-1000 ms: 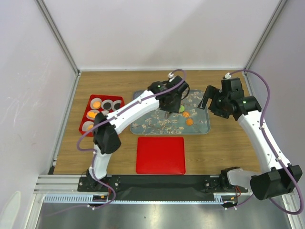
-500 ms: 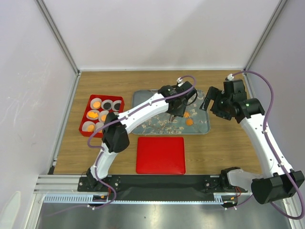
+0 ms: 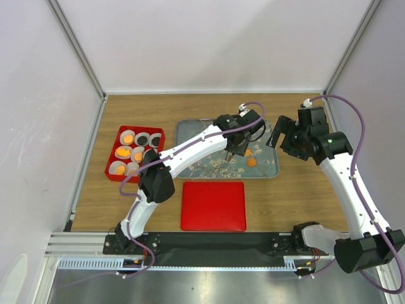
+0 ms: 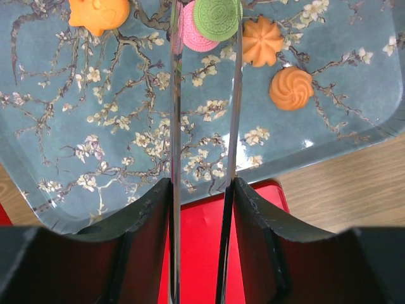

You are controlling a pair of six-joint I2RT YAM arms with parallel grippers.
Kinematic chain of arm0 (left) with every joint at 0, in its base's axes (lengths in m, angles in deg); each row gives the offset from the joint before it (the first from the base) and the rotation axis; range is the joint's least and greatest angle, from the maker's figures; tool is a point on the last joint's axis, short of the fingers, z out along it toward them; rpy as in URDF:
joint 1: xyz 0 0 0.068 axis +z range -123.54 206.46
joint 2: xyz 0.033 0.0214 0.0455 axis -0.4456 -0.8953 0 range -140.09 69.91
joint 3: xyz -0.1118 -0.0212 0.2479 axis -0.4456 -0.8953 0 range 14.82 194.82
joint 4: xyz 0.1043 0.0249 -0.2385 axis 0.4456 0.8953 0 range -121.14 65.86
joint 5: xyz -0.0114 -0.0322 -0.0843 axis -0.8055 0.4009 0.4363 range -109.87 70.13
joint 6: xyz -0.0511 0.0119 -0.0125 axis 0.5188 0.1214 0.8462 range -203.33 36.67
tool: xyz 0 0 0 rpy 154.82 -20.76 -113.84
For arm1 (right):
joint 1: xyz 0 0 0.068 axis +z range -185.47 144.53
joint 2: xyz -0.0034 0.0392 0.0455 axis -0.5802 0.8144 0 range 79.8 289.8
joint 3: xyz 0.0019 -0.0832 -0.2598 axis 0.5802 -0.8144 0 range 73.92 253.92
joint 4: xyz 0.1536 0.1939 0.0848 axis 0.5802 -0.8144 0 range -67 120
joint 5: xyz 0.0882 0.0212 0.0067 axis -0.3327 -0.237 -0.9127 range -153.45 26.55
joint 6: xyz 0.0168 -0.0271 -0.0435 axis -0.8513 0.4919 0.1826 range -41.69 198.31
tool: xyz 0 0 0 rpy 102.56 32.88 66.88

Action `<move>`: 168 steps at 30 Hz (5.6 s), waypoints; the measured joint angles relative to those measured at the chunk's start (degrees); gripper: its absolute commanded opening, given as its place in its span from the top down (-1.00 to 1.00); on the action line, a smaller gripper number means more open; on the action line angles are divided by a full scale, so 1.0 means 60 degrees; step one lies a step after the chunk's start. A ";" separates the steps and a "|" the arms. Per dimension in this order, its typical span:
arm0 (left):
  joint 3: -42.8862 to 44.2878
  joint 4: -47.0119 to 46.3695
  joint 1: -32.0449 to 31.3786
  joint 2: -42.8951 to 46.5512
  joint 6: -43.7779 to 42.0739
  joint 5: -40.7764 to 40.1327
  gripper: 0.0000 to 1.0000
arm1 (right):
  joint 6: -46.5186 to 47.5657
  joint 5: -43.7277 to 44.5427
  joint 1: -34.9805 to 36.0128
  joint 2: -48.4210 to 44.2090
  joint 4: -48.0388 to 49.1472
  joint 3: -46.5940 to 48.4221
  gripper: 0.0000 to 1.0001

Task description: Pack the cookies

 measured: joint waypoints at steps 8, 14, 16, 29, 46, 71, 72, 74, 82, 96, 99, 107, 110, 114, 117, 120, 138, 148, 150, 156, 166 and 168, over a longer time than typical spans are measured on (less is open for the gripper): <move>0.0080 0.0018 -0.0146 -0.0273 -0.0251 -0.0120 0.03 | 0.0004 0.0025 0.0000 0.0000 0.0000 -0.0004 -0.91; 0.0153 0.0033 -0.0266 -0.0393 -0.0313 -0.0219 0.03 | 0.0007 0.0029 0.0000 -0.0004 -0.0004 -0.0040 -0.91; 0.0160 0.0047 -0.0277 -0.0397 -0.0342 -0.0248 0.03 | 0.0007 0.0029 0.0000 -0.0004 0.0000 -0.0044 -0.92; 0.0255 0.0091 -0.0277 -0.0590 -0.0419 -0.0335 0.04 | 0.0015 0.0033 0.0000 -0.0015 0.0007 -0.0135 -0.92; 0.0576 0.0222 -0.0284 -0.0608 -0.0495 -0.0586 0.15 | 0.0015 0.0033 0.0000 -0.0117 0.0007 -0.0182 -0.92; -0.2153 0.0321 0.0117 0.2943 0.0284 -0.0761 0.16 | 0.0004 -0.0182 0.0000 0.0109 0.0386 -0.0302 -0.91; -0.2608 0.0382 0.0189 0.3359 0.0386 -0.0787 0.16 | 0.0004 -0.0215 0.0000 0.0175 0.0452 -0.0324 -0.91; -0.3708 0.0419 0.0361 0.4346 0.0663 -0.0805 0.15 | 0.0004 -0.0255 0.0018 0.0299 0.0557 -0.0364 -0.92; -0.7085 0.1056 0.1122 0.8619 0.2087 -0.0940 0.14 | 0.0000 -0.0419 0.0463 0.0962 0.1038 -0.0404 -0.91; -0.9304 0.2382 0.2102 1.1624 0.3942 -0.0958 0.13 | -0.0076 -0.0452 0.1625 0.1545 0.1592 -0.0474 -0.91; -0.9377 0.2364 0.2433 1.1701 0.3945 -0.0922 0.12 | -0.0080 -0.0448 0.1734 0.1548 0.1599 -0.0506 -0.91; -0.9832 0.1905 0.3697 1.1690 0.3490 -0.0678 0.11 | -0.0080 -0.0379 0.1825 0.1545 0.1596 -0.0586 -0.91; -1.0029 0.1687 0.4011 1.1661 0.3213 -0.0594 0.11 | -0.0080 -0.0372 0.1843 0.1545 0.1592 -0.0637 -0.91; -1.0367 0.1330 0.4462 1.1595 0.2838 -0.0393 0.11 | -0.0084 -0.0357 0.1869 0.1545 0.1588 -0.0699 -0.91; -1.0550 0.1133 0.4688 1.1530 0.2626 -0.0310 0.10 | -0.0087 -0.0310 0.1887 0.1526 0.1577 -0.0721 -0.91; -1.0765 0.0856 0.4852 1.1406 0.2408 -0.0219 0.10 | -0.0098 -0.0299 0.1905 0.1472 0.1581 -0.0761 -0.91; -1.1041 0.0331 0.5089 1.1205 0.2011 0.0033 0.04 | -0.0255 -0.0189 0.1931 0.1311 0.1559 -0.0878 -0.91; -1.0520 0.0630 0.5104 1.1140 0.1909 0.0033 0.03 | -0.0251 -0.0157 0.1931 0.1311 0.1552 -0.0878 -0.92; -1.0102 0.0699 0.5104 1.1074 0.1836 0.0026 0.04 | -0.0251 -0.0153 0.1931 0.1311 0.1537 -0.0874 -0.92; -0.8870 0.0739 0.5100 1.0768 0.1679 0.0062 0.06 | -0.0251 -0.0117 0.1931 0.1311 0.1377 -0.0710 -0.92; -0.6568 0.0532 0.2528 0.8677 0.1854 -0.0084 0.06 | -0.0255 -0.0066 0.1464 0.1115 0.0295 0.1111 -0.92; -0.6018 0.0044 0.1749 0.7817 0.1887 -0.0073 0.06 | -0.0266 -0.0058 0.1089 0.0878 0.0000 0.1796 -0.93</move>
